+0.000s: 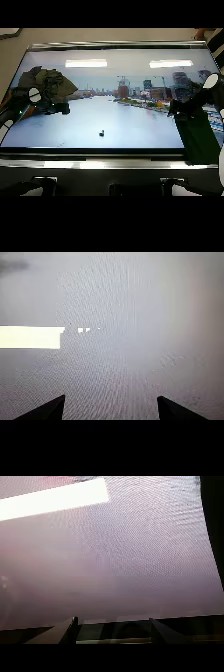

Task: Fold the shirts.

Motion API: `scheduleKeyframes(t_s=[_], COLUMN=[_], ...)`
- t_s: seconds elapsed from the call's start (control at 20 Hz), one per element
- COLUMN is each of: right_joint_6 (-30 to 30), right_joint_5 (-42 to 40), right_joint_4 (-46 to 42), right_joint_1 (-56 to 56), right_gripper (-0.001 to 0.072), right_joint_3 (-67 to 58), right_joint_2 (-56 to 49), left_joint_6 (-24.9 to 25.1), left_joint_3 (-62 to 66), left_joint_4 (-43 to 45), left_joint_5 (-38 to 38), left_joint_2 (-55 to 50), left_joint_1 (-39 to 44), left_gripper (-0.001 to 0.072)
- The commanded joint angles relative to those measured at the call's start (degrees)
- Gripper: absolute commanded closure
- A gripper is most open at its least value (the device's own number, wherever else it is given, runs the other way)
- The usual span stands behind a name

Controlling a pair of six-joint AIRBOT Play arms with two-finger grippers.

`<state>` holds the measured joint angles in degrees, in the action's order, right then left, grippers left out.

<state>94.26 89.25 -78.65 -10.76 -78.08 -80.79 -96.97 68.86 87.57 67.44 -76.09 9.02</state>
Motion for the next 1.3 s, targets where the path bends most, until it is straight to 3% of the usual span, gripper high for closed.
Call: scheduleKeyframes(t_s=[0.0, 0.2, 0.4, 0.6, 0.65, 0.75, 0.9, 1.05, 1.25], right_joint_6=[0.0, 0.0, 0.0, -0.26, -0.2, -0.22, -0.26, -0.92, -2.19], right_joint_5=[0.0, -1.18, -11.17, -14.29, -16.83, -20.33, -18.62, -16.09, -13.73], right_joint_4=[0.02, 0.35, 1.16, 1.68, 1.53, 2.19, 4.72, 7.02, 10.95], right_joint_1=[0.07, 0.07, -0.11, -0.11, -0.11, -0.11, -0.11, -0.09, -0.09], right_gripper=[0.0169, 0.0171, 0.0169, 0.0153, 0.0149, 0.0149, 0.0149, 0.0149, 0.0149], right_joint_3=[0.02, 0.02, 0.02, 0.02, 0.02, 0.02, 0.04, 0.11, 0.22], right_joint_2=[0.0, -0.02, -0.02, -0.02, -0.02, -0.02, -0.04, -0.26, -0.87], left_joint_6=[0.02, -1.03, -1.25, -0.48, -0.66, -2.43, -8.31, -8.2, -6.05], left_joint_3=[-0.02, -0.02, -0.02, 0.9, 2.91, 8.81, 13.75, 11.41, 5.97], left_joint_4=[0.02, -0.48, -1.25, -2.49, -0.94, -0.37, -1.53, -6.93, -15.02], left_joint_5=[0.0, -0.7, -6.23, -7.78, -7.87, -7.96, -3.69, 1.16, -6.29], left_joint_2=[0.02, -0.09, -0.46, -0.46, -0.46, -0.61, -2.51, -6.32, -10.78], left_joint_1=[0.0, 0.02, 0.09, -0.13, -1.18, -7.58, -24.7, -40.46, -50.16], left_gripper=[0.0037, 0.0037, 0.0036, 0.0034, -0.0013, -0.0013, -0.0013, -0.0013, -0.0013])
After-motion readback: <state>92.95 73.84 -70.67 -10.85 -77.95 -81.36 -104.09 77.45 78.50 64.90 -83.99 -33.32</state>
